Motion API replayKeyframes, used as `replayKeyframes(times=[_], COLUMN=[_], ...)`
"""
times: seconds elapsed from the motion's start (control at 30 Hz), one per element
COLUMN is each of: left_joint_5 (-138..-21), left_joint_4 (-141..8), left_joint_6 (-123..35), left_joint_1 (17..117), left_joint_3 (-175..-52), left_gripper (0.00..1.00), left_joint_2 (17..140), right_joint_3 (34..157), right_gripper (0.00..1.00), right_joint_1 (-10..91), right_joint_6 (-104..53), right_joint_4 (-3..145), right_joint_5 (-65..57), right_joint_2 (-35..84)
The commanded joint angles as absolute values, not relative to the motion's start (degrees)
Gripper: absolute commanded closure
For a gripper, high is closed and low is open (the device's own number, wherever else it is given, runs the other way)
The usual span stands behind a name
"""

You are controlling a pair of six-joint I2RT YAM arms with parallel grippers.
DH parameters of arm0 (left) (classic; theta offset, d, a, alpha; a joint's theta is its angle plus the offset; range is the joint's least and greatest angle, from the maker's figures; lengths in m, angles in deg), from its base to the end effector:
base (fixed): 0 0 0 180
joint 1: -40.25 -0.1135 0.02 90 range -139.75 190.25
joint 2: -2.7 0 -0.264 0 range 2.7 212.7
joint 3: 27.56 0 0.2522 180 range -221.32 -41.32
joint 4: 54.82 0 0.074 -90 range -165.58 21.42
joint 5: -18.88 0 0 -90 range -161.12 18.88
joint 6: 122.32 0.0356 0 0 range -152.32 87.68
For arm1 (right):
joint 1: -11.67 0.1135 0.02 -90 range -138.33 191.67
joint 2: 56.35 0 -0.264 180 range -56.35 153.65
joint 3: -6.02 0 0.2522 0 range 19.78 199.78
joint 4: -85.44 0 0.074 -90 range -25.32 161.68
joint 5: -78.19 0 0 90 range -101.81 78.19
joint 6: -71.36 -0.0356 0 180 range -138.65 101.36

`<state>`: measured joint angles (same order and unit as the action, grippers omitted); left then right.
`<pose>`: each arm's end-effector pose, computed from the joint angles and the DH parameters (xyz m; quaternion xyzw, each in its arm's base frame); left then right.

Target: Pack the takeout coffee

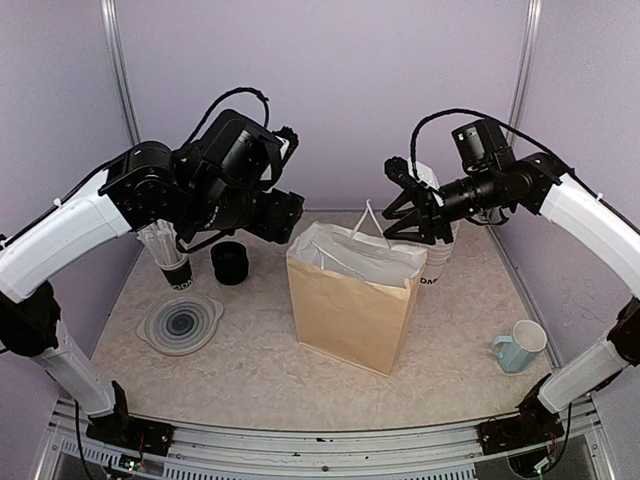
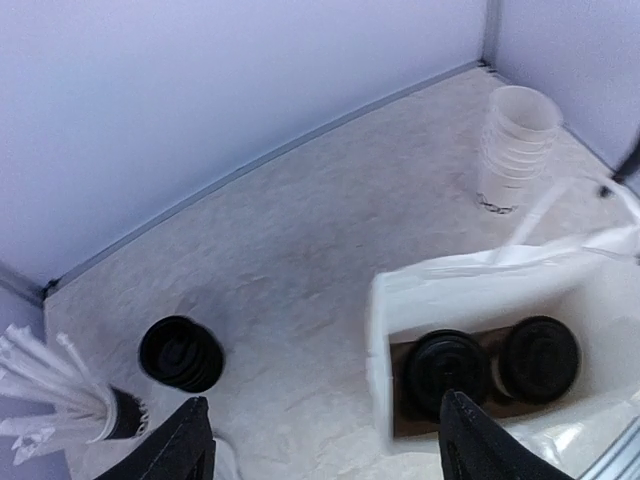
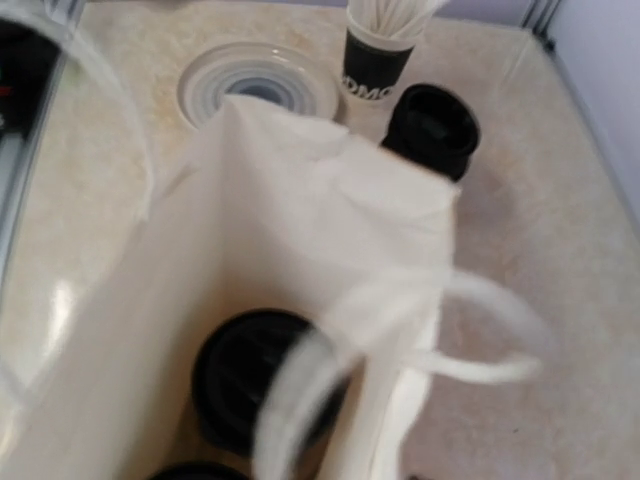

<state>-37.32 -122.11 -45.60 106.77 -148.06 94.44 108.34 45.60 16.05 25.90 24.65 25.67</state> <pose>0.1497 -0.2949 0.4342 0.2734 0.8271 -0.0656 0.4867 0.2366 0.1847 0.3975 -0.5945 0.6332 0.2799 0.4090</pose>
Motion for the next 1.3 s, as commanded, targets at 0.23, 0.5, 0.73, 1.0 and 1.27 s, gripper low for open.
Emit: replayKeyframes(times=[0.23, 0.5, 0.73, 1.0, 1.27], left_joint_5=[-34.88, -46.34, -55.63, -51.24, -47.97], left_joint_4=[-127.23, -117.76, -114.24, -112.84, -114.26], left_joint_6=[-58.47, -48.62, -45.22, -44.27, -43.31], left_joint_1=[85.83, 66.99, 59.72, 58.64, 58.74], left_joint_3=[-132.4, -130.28, -135.15, -138.74, -141.51], left_gripper=[0.31, 0.38, 0.4, 0.44, 0.62], left_joint_2=[81.03, 83.86, 94.25, 103.58, 108.36], right_joint_3=[109.39, 104.98, 104.41, 103.74, 103.72], right_gripper=[0.35, 0.33, 0.33, 0.33, 0.34], right_joint_1=[40.07, 34.25, 33.99, 33.91, 33.76], right_joint_6=[16.49, 14.35, 14.65, 14.65, 14.63], right_joint_4=[22.09, 24.03, 23.96, 24.14, 24.31], right_joint_5=[21.23, 24.22, 24.1, 24.11, 24.05], right_joint_2=[20.05, 17.66, 17.48, 17.79, 18.53])
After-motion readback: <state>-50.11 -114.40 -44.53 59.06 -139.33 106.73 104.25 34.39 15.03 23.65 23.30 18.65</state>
